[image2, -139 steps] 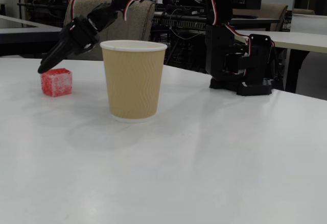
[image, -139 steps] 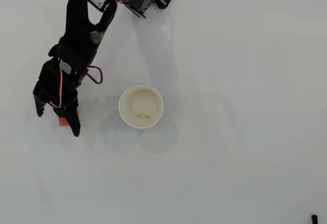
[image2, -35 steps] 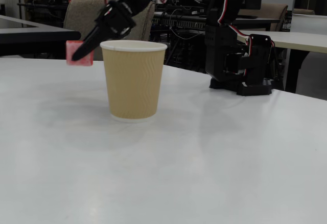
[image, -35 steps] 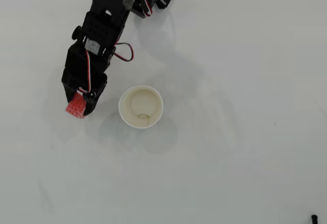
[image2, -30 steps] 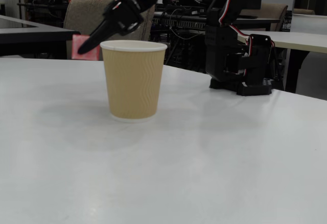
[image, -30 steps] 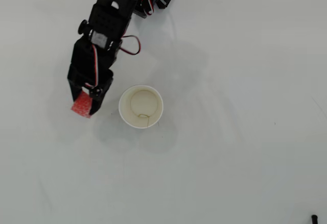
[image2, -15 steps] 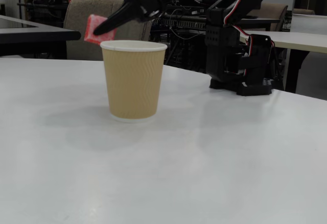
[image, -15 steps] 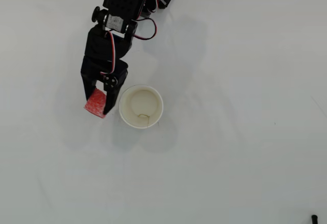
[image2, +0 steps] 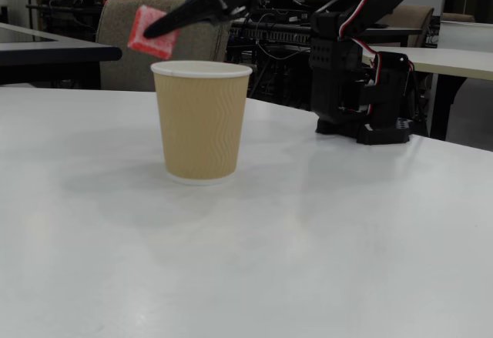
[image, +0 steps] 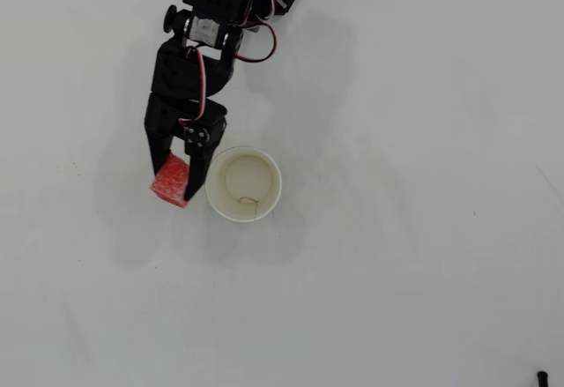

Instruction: Grasp a red cube and put it in the cup.

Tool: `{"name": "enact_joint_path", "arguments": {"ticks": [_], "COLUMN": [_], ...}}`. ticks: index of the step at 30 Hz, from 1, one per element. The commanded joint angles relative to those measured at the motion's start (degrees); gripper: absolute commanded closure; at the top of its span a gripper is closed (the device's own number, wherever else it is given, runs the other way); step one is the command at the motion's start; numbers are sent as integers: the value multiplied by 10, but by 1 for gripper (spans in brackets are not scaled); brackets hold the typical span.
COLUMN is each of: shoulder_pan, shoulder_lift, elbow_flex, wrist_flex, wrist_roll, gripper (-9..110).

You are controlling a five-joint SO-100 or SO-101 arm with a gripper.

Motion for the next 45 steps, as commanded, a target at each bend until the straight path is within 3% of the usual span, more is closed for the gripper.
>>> {"name": "enact_joint_path", "arguments": {"ticks": [1, 45], "shoulder_pan": [-15, -139], "shoulder_lift": [33, 172], "elbow_flex": [-6, 71], "wrist_flex": [1, -7], "wrist_roll": [14, 109], "gripper": [101, 101]}}
